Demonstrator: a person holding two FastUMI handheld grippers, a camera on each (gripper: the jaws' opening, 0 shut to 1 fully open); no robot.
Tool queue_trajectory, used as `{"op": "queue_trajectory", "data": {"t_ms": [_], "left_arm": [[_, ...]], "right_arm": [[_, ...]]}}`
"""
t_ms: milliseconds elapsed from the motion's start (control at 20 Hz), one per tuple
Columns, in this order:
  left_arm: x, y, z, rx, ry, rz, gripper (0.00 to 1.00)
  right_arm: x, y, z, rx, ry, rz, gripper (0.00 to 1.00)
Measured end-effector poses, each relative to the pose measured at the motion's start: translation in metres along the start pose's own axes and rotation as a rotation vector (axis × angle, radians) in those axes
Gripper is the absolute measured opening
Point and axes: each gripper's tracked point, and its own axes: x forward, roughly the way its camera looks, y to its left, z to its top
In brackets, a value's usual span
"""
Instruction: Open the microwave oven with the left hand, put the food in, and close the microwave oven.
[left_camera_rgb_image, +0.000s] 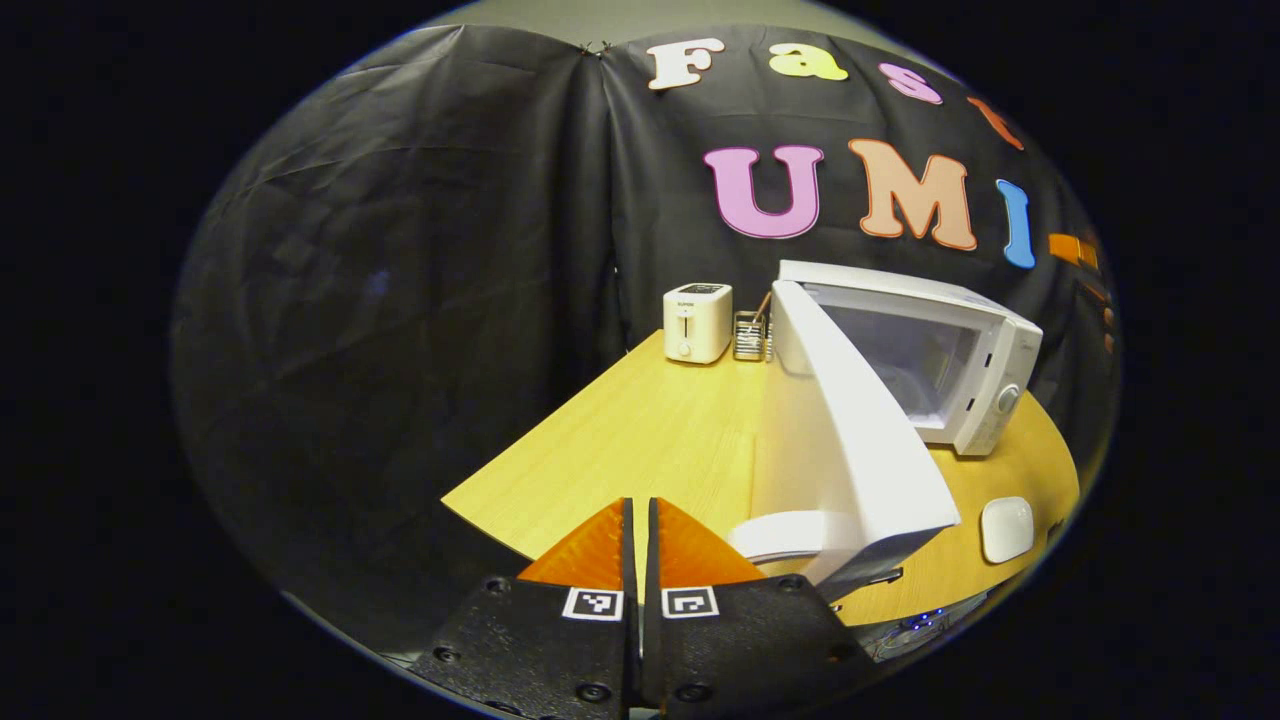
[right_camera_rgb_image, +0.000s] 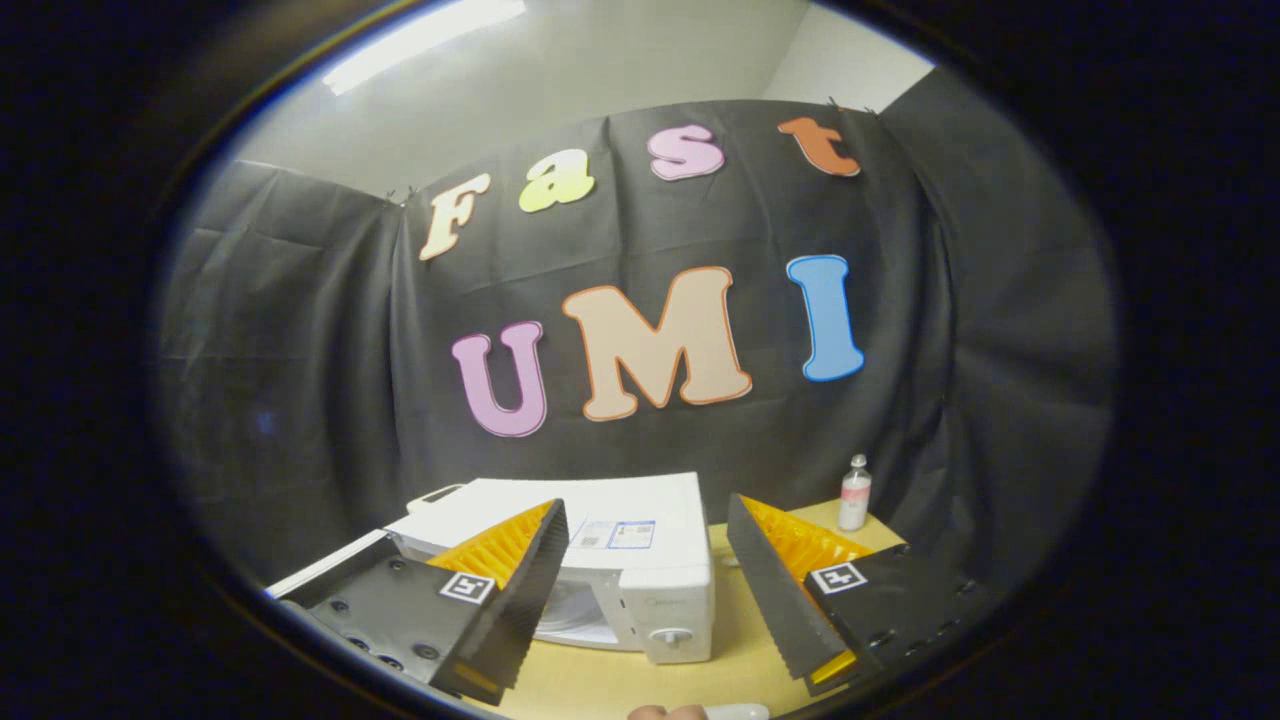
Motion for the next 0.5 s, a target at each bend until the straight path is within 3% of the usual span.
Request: {"op": "queue_trajectory", "data": {"t_ms": [50, 100, 350, 500], "left_arm": [[-0.003, -0.007, 0.001, 0.018, -0.002, -0.006, 0.00], [-0.003, -0.013, 0.002, 0.027, -0.004, -0.016, 0.00], [-0.004, -0.053, 0.001, 0.060, -0.007, -0.079, 0.00], [-0.003, -0.080, 0.012, 0.105, -0.032, -0.115, 0.00]], "right_arm": [[-0.001, 0.000, 0.006, -0.016, -0.010, 0.003, 0.98], [-0.001, -0.001, 0.010, -0.027, -0.020, 0.005, 0.89], [-0.003, -0.011, 0.022, -0.025, -0.014, 0.002, 0.89], [-0.006, -0.025, 0.030, -0.084, -0.042, -0.013, 0.89]]}}
